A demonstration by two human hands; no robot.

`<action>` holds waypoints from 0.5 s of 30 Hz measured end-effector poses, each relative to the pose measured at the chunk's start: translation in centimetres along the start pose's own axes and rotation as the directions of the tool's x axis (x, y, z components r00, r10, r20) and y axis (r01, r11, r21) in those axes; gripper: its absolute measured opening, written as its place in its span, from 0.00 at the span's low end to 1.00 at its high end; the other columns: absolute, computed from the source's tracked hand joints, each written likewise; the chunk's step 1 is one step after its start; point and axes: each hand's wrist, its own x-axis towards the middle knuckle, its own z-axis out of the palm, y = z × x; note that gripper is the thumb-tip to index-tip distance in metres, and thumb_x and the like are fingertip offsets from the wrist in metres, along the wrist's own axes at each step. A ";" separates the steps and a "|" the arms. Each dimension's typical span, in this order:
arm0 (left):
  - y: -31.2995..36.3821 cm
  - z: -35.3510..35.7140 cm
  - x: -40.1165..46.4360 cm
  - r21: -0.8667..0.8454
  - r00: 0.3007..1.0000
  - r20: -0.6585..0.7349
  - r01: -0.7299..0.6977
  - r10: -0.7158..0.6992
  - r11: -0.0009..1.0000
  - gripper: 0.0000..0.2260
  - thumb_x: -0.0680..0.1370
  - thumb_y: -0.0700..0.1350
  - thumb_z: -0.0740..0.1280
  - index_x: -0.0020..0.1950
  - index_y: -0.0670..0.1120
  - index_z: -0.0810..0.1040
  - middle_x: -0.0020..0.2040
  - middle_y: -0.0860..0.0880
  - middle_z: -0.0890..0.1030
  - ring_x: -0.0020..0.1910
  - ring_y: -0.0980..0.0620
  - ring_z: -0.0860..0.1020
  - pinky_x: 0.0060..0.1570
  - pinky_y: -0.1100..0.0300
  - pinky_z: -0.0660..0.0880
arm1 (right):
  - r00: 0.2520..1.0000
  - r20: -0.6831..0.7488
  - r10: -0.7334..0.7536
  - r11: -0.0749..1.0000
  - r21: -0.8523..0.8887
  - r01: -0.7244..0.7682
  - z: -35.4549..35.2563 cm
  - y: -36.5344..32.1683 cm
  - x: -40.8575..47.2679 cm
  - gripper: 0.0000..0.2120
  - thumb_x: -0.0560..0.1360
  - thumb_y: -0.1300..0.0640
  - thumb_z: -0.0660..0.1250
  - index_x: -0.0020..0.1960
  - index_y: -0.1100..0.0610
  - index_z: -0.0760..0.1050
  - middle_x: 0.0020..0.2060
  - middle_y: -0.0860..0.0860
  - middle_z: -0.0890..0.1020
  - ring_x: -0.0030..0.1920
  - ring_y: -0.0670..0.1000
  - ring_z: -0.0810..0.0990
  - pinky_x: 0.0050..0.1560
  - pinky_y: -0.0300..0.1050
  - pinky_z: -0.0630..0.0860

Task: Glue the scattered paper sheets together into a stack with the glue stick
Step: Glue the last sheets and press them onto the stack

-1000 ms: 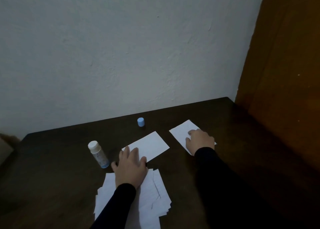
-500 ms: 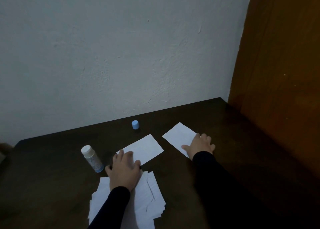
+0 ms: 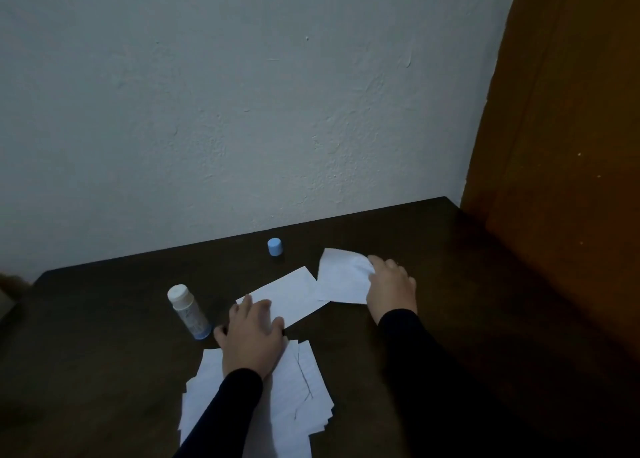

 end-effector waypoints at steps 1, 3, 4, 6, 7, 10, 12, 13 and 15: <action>0.0 0.0 0.0 -0.010 1.000 0.002 -0.004 0.004 1.000 0.19 0.79 0.56 0.60 0.69 0.56 0.68 0.76 0.51 0.61 0.76 0.50 0.55 0.72 0.38 0.50 | 0.998 -0.049 -0.042 0.999 0.007 0.042 -0.2 -0.4 0.0 0.23 0.80 0.59 0.60 0.73 0.48 0.63 0.59 0.49 0.75 0.59 0.50 0.72 0.61 0.47 0.67; 0.1 0.0 -0.2 -0.086 1.000 -0.028 -0.017 0.015 0.996 0.18 0.81 0.56 0.57 0.69 0.55 0.69 0.76 0.51 0.61 0.77 0.49 0.53 0.72 0.38 0.49 | 0.984 -0.113 -0.135 0.990 0.022 0.138 -0.6 -1.5 -0.2 0.19 0.81 0.56 0.58 0.71 0.46 0.65 0.57 0.47 0.75 0.56 0.48 0.73 0.58 0.46 0.67; 0.1 0.0 -0.3 -0.149 0.998 -0.069 -0.022 0.012 0.989 0.17 0.81 0.56 0.55 0.69 0.55 0.70 0.76 0.50 0.62 0.77 0.48 0.52 0.73 0.39 0.48 | 0.975 -0.125 -0.181 0.982 0.034 0.187 -0.8 -2.0 -0.3 0.18 0.82 0.55 0.56 0.71 0.46 0.66 0.57 0.46 0.75 0.55 0.48 0.72 0.58 0.46 0.66; 0.2 0.1 -0.6 -0.260 0.987 -0.160 -0.051 0.009 0.964 0.17 0.83 0.54 0.53 0.67 0.53 0.72 0.75 0.50 0.65 0.77 0.49 0.54 0.73 0.41 0.47 | 0.958 -0.098 -0.270 0.959 0.056 0.276 -0.9 -3.0 -0.5 0.17 0.82 0.54 0.56 0.70 0.46 0.67 0.57 0.45 0.76 0.55 0.47 0.72 0.57 0.45 0.66; 0.2 0.2 -0.8 -0.298 0.982 -0.189 -0.074 0.017 0.952 0.15 0.83 0.53 0.54 0.66 0.53 0.73 0.72 0.50 0.69 0.76 0.49 0.58 0.72 0.42 0.48 | 0.949 -0.074 -0.306 0.948 0.066 0.311 -0.9 -3.4 -0.6 0.17 0.82 0.53 0.57 0.70 0.46 0.68 0.58 0.45 0.76 0.55 0.47 0.72 0.58 0.45 0.66; 0.3 0.0 -1.6 -0.494 0.989 -0.147 -0.044 -0.034 0.868 0.17 0.80 0.61 0.53 0.57 0.54 0.75 0.54 0.53 0.77 0.62 0.49 0.70 0.67 0.46 0.60 | 0.919 -0.015 -0.393 0.917 0.071 0.393 -0.5 -4.7 -1.2 0.16 0.82 0.53 0.57 0.69 0.45 0.69 0.59 0.44 0.76 0.57 0.47 0.71 0.59 0.45 0.66; 0.2 -0.3 -1.8 -0.532 0.989 -0.127 -0.005 -0.074 0.847 0.17 0.77 0.64 0.57 0.51 0.53 0.75 0.47 0.53 0.76 0.55 0.50 0.71 0.54 0.53 0.68 | 0.897 0.045 -0.440 0.897 0.080 0.435 -0.3 -5.5 -1.5 0.16 0.82 0.53 0.57 0.69 0.45 0.69 0.60 0.44 0.76 0.58 0.46 0.71 0.60 0.45 0.66; 0.2 -0.4 -1.8 -0.538 0.987 -0.128 0.012 -0.096 0.843 0.14 0.77 0.62 0.60 0.49 0.54 0.75 0.46 0.53 0.75 0.53 0.50 0.71 0.49 0.56 0.69 | 0.886 0.070 -0.459 0.887 0.092 0.452 -0.2 -5.8 -1.6 0.16 0.82 0.53 0.57 0.69 0.45 0.69 0.61 0.44 0.75 0.58 0.46 0.71 0.61 0.45 0.66; -0.2 -0.4 -1.5 -0.578 0.983 -0.126 0.037 -0.134 0.815 0.07 0.77 0.58 0.63 0.49 0.56 0.74 0.46 0.53 0.75 0.53 0.50 0.73 0.48 0.57 0.73 | 0.888 0.059 -0.457 0.880 0.176 0.441 0.2 -6.4 -1.7 0.19 0.81 0.55 0.60 0.71 0.45 0.67 0.64 0.45 0.72 0.62 0.46 0.70 0.64 0.45 0.66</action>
